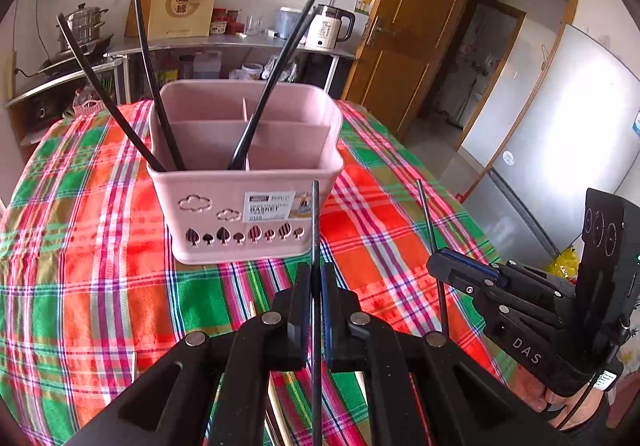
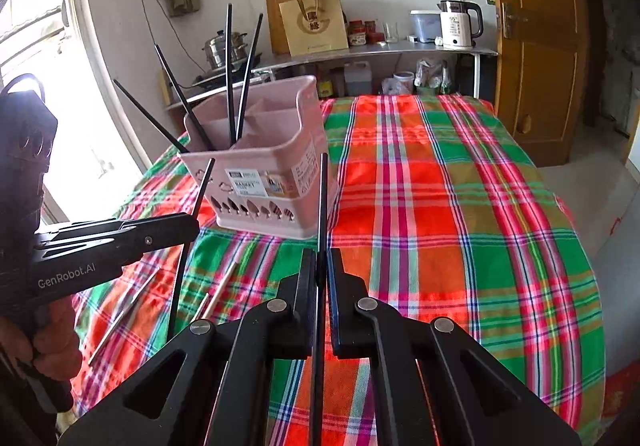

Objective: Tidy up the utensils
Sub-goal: 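Lift the left tool's chopstick over the basket while the right tool carries its chopstick there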

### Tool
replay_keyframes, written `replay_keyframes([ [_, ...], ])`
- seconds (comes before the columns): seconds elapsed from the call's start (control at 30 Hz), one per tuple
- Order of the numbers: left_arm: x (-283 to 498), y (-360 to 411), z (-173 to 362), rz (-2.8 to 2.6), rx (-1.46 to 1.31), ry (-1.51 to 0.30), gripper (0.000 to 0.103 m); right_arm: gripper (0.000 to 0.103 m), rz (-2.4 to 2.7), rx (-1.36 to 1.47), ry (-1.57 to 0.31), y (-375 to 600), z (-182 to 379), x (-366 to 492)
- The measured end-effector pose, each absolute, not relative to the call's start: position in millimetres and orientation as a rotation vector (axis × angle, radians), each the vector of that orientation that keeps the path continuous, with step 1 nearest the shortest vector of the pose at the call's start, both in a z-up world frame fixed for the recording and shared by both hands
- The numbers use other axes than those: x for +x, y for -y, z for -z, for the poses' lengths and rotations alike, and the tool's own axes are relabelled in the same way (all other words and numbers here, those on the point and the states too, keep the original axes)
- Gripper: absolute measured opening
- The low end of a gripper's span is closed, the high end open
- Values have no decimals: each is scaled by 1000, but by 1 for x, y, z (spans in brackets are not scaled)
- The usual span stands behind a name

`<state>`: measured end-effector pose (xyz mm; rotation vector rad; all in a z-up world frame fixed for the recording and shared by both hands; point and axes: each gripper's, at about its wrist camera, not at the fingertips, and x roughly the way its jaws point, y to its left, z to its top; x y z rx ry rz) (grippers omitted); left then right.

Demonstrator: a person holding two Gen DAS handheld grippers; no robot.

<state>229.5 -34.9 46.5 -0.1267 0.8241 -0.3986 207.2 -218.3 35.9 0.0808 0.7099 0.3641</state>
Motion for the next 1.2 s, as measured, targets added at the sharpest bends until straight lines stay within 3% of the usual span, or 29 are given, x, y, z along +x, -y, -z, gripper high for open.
replay_keyframes([
  [0.37,213,19,-103,416,-125,-708,4,5,-365,88,-592,225,-81,188],
  [1.2,192,2,-124,415,-125,-681,4,5,-391,78,-532,224,-105,170],
])
